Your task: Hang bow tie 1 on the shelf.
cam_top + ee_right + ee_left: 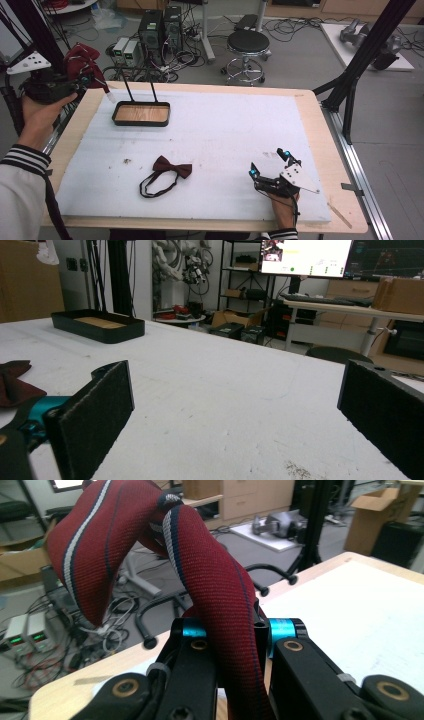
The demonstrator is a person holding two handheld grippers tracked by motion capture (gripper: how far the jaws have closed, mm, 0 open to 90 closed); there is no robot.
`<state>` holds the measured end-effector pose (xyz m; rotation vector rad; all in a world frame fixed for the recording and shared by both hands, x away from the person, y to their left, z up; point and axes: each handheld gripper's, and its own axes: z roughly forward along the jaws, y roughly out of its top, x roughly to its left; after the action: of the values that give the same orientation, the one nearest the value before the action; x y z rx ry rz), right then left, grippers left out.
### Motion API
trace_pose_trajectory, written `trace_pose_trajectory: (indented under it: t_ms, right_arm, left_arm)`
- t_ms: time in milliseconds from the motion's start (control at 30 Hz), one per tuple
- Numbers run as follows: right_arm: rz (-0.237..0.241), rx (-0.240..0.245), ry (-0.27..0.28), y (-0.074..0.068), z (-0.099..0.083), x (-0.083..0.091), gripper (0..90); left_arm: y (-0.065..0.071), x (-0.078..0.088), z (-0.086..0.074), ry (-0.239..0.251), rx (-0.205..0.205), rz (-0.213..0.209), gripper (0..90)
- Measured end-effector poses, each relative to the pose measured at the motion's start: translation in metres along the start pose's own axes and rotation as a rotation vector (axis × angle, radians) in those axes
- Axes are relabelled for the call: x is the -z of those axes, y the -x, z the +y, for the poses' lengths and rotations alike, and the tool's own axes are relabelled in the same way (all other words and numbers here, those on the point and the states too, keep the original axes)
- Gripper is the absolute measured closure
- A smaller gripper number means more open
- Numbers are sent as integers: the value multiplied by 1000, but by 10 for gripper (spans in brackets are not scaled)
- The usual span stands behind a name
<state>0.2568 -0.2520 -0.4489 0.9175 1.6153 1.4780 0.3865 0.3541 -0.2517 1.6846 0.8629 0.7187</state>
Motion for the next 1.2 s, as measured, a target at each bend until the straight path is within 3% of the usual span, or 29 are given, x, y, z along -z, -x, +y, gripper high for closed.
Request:
trace_pose_trajectory:
  t_ms: [300, 600, 733, 967, 1200]
  right_arm:
    - [1, 2, 3, -1, 0, -1, 6]
    - [-8, -2, 12, -1, 0, -3, 6]
    - [-13, 1, 4, -1, -1, -6, 6]
    - [-23, -5, -5, -1, -1, -7, 7]
    - [-28, 1, -7, -1, -2, -7, 7]
  left_arm:
    - [-5, 2, -7, -28, 8, 57, 868]
    - [-21, -12, -14, -27, 59, 103, 868]
    - [-28, -18, -15, -25, 86, 100, 868]
    - [-27, -22, -11, -14, 77, 70, 868]
    - [-30, -31, -11, -15, 83, 73, 868]
